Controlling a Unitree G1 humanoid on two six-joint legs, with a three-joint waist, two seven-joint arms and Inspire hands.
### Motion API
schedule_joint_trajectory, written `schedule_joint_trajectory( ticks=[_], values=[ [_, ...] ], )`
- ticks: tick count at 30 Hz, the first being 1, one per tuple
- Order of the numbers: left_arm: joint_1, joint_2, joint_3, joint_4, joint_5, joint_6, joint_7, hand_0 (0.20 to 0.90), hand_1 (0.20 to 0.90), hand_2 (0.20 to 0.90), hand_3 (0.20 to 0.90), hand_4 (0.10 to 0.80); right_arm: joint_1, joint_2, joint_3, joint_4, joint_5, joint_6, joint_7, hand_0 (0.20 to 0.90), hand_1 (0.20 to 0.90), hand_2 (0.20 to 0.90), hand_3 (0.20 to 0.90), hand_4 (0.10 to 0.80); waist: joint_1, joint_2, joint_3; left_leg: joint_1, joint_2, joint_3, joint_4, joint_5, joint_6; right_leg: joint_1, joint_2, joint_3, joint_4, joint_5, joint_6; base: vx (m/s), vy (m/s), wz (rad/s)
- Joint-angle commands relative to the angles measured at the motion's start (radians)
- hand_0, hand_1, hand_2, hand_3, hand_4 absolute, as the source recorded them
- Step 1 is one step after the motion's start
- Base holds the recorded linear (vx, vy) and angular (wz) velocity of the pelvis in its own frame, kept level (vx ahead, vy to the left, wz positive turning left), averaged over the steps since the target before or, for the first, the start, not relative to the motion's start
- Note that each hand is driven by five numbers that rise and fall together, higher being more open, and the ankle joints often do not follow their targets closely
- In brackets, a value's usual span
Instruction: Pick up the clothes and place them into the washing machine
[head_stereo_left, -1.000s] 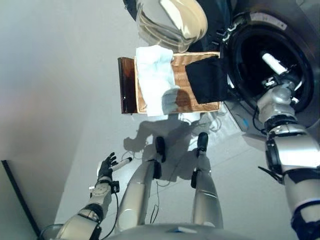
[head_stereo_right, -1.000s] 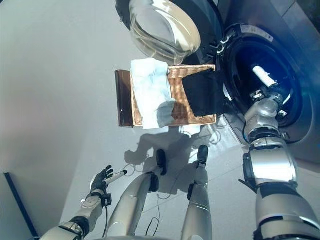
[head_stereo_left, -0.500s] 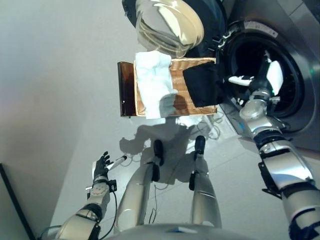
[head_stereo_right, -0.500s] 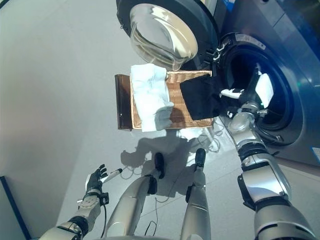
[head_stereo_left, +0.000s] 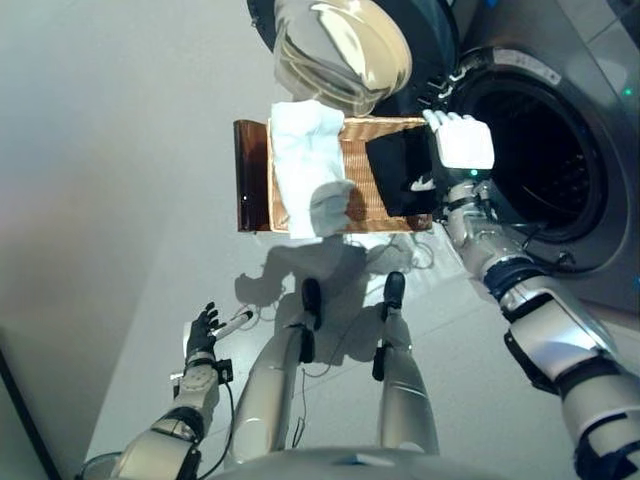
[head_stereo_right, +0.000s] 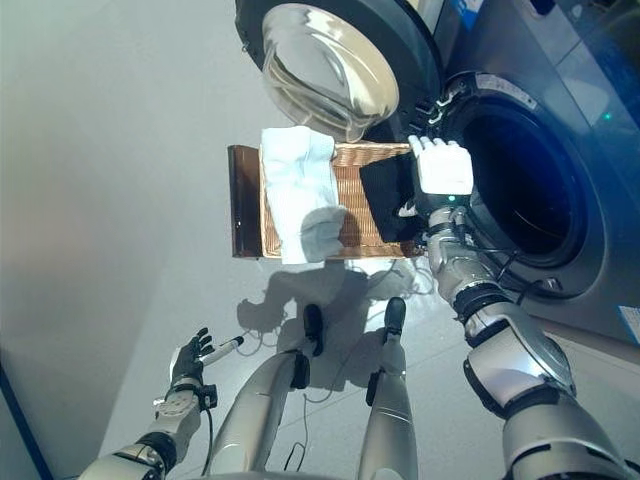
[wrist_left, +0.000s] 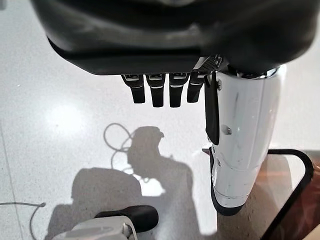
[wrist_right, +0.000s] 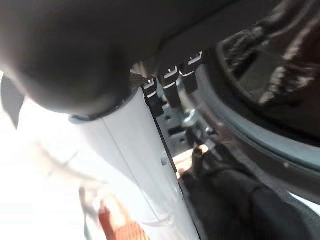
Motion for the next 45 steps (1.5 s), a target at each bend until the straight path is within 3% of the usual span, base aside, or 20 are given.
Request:
schedule_joint_trajectory(
  ticks=[1,11,22,35,45],
  values=[
    [-0.006,0.032,-0.008,0.018,0.011,-0.032,0.042,0.9,0.9,0.9,0.9,0.8,-0.185,-0.045,0.079,0.038,-0.159,0.058,0.0,0.9,0.9,0.9,0.9,0.8,0.053,0.035,0.021,0.189,0.025,-0.089,-0.419,0.204,-0.146,0.105,0.063,-0.045,-0.01,-0.063,0.0,0.0,0.0,0.0],
    [-0.017,0.037,-0.017,0.018,-0.024,-0.031,0.036,0.9,0.9,0.9,0.9,0.8,-0.272,0.048,0.274,0.173,-0.328,0.076,0.116,0.9,0.9,0.9,0.9,0.8,0.067,0.02,0.055,0.173,0.025,-0.112,-0.419,0.217,-0.154,0.109,0.062,-0.059,-0.017,-0.06,-0.002,0.001,-0.008,0.05],
    [-0.029,0.045,-0.017,-0.042,-0.112,-0.058,0.031,0.9,0.9,0.9,0.9,0.8,-0.348,0.063,0.331,0.219,-0.334,0.083,0.156,0.9,0.9,0.9,0.9,0.8,0.08,0.017,0.118,0.123,0.026,-0.14,-0.419,0.237,-0.168,0.088,0.061,-0.08,-0.03,-0.049,-0.002,-0.006,-0.016,0.1],
    [-0.03,0.076,-0.028,-0.298,-0.201,-0.099,0.017,0.9,0.9,0.9,0.9,0.8,-0.454,-0.049,0.378,0.314,-0.307,0.102,0.172,0.9,0.9,0.9,0.9,0.8,0.091,0.047,0.201,0.027,0.026,-0.172,-0.419,0.263,-0.186,0.014,0.061,-0.111,-0.03,-0.039,-0.002,-0.013,-0.017,0.11],
    [-0.031,0.062,-0.035,-0.313,-0.198,-0.091,0.013,0.9,0.9,0.9,0.9,0.8,-0.465,-0.105,0.393,0.364,-0.317,0.115,0.187,0.9,0.9,0.9,0.9,0.8,0.086,0.054,0.218,0.014,0.024,-0.175,-0.419,0.26,-0.187,-0.009,0.065,-0.112,-0.02,-0.043,-0.002,0.0,0.002,0.05]
  ],
)
